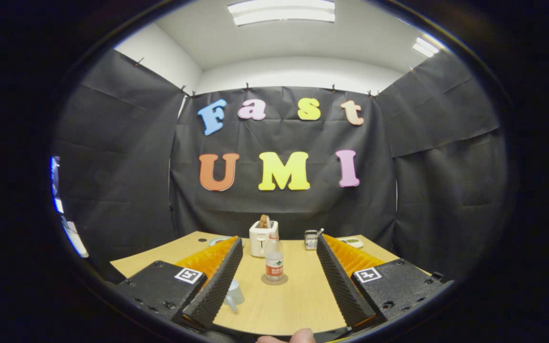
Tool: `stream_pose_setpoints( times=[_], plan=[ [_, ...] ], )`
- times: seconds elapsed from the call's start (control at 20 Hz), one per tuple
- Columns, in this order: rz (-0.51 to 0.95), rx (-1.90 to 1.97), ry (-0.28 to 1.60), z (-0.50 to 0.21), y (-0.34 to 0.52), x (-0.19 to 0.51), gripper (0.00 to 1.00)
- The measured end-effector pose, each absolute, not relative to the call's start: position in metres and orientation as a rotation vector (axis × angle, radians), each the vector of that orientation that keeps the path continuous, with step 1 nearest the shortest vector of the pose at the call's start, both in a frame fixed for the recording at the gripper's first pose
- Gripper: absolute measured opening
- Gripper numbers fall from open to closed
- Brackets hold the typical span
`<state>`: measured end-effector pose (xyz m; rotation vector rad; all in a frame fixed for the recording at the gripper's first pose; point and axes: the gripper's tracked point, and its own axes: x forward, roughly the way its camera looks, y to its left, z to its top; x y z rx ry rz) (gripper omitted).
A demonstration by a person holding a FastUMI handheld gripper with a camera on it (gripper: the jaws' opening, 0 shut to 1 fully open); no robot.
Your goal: Take the bottle from table, then pour the juice into the cup, finally place the bottle on the coaster
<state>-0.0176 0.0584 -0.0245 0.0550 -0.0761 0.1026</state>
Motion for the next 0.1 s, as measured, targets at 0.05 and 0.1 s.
stream_pose_setpoints(
  times=[0.05,0.1],
  plan=[
    [0.105,0.053,-0.075,-0.0246,0.0595,-0.018,1.0],
    [0.108,0.051,-0.073,-0.0254,0.0607,-0.0176,1.0]
  ],
)
